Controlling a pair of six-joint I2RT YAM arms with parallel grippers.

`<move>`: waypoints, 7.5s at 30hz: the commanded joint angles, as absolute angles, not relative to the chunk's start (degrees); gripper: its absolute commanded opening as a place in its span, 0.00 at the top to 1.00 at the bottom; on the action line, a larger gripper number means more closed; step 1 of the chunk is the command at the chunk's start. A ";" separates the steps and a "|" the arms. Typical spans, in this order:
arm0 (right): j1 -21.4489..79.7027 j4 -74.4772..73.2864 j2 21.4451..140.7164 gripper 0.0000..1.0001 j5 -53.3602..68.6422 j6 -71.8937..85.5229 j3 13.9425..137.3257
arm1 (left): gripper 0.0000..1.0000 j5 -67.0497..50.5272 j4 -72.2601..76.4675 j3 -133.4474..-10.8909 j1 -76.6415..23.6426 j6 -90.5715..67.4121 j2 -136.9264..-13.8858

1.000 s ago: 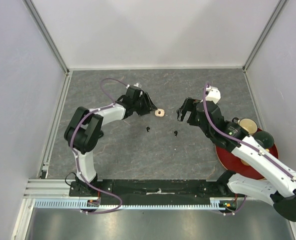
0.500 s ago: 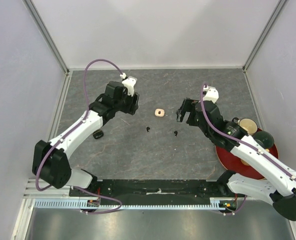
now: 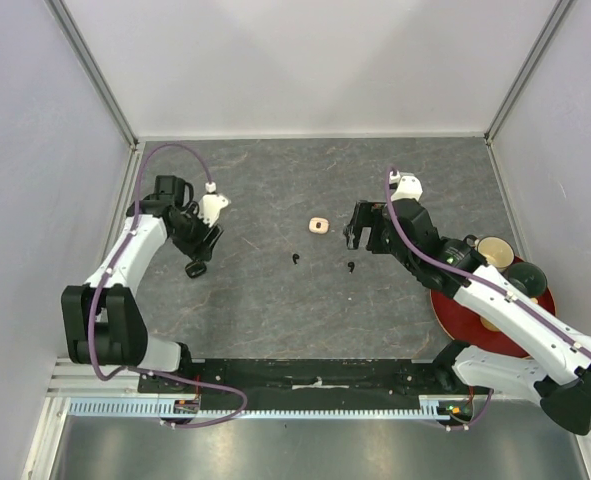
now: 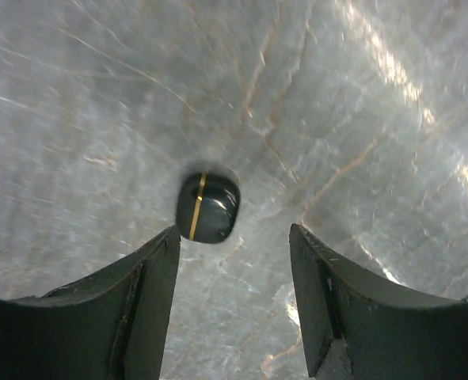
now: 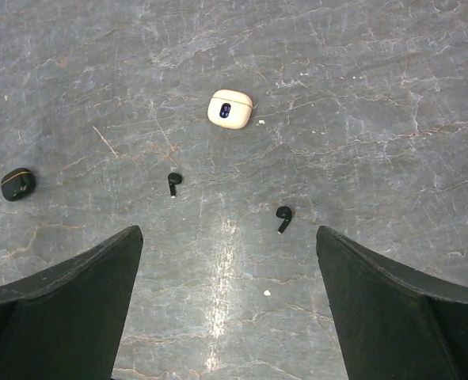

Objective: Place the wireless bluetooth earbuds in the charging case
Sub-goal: Pick up the charging case at the center of the board, then place the charging case at the center of the board.

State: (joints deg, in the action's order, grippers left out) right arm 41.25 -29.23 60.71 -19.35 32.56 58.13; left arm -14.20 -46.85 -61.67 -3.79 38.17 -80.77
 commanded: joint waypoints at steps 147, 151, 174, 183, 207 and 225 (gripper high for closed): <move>35.34 -5.45 63.90 1.00 11.07 39.90 57.56 | 0.13 -13.54 5.78 -47.39 -46.41 10.29 -59.16; 31.57 -5.19 63.72 1.00 17.55 41.66 58.53 | 0.12 -5.84 13.96 -38.88 -46.41 4.85 -51.61; 26.81 30.93 60.12 0.95 50.80 49.92 49.05 | 0.16 -31.79 35.51 -39.98 -36.39 -33.48 -49.91; 26.81 31.90 59.77 0.95 49.92 50.62 47.37 | 0.19 -35.68 43.58 -39.99 -36.39 -38.93 -56.07; 26.81 3.05 64.42 0.93 35.06 47.16 39.86 | 0.21 -10.74 13.99 -41.22 -36.39 -22.69 -43.52; 34.18 15.58 75.94 0.86 16.99 54.94 22.06 | 0.20 -11.42 11.60 -39.46 -36.39 -27.60 -43.94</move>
